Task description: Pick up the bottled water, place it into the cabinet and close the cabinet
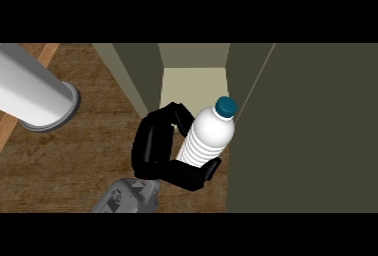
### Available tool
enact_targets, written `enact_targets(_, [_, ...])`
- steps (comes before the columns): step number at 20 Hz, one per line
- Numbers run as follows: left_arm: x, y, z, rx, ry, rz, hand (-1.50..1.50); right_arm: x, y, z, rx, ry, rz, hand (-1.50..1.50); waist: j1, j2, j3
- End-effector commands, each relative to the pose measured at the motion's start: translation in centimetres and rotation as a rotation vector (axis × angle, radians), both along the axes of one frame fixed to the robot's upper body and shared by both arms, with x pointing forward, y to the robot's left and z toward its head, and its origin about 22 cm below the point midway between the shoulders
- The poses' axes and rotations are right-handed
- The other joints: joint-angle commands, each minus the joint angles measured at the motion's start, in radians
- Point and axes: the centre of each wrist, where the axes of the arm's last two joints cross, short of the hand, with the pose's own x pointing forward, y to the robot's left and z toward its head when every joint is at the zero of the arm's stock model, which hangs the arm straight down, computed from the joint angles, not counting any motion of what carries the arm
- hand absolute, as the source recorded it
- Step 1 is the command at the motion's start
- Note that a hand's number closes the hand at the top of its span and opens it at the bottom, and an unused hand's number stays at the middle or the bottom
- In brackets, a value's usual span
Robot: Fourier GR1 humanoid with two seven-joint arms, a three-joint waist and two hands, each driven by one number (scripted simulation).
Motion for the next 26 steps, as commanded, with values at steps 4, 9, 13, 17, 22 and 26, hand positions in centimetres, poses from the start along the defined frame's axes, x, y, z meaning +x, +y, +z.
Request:
enact_targets(4, [1.2,-4.3,4.4,0.038,-0.028,0.098,1.5,0.1,-0.4,2.2,0.0,-0.073,0.022,-1.5,-0.016,0.002,0.0])
enact_targets(9, [4.7,-4.6,5.4,0.095,-0.013,0.15,1.5,0.8,-0.3,2.4,-0.002,-0.075,0.009,-1.5,-0.011,0.004,0.0])
enact_targets(13, [4.5,-4.9,3.8,0.143,-0.004,0.183,1.5,0.4,-0.7,2.5,0.009,-0.066,-0.012,-1.5,-0.005,0.004,0.0])
enact_targets(17, [6.3,-6.0,4.2,0.185,0.001,0.217,1.5,0.6,-0.7,3.4,-0.003,-0.083,0.023,-1.5,-0.019,0.006,0.0])
enact_targets(22, [9.9,-4.9,3.6,0.219,0.027,0.248,1.5,0.4,-1.9,2.9,-0.021,-0.078,0.021,-1.5,-0.028,0.009,0.0])
enact_targets(26, [10.4,-4.1,1.2,0.284,0.034,0.271,1.5,0.0,-1.4,1.2,0.01,-0.07,0.006,-1.5,-0.024,0.004,0.0])
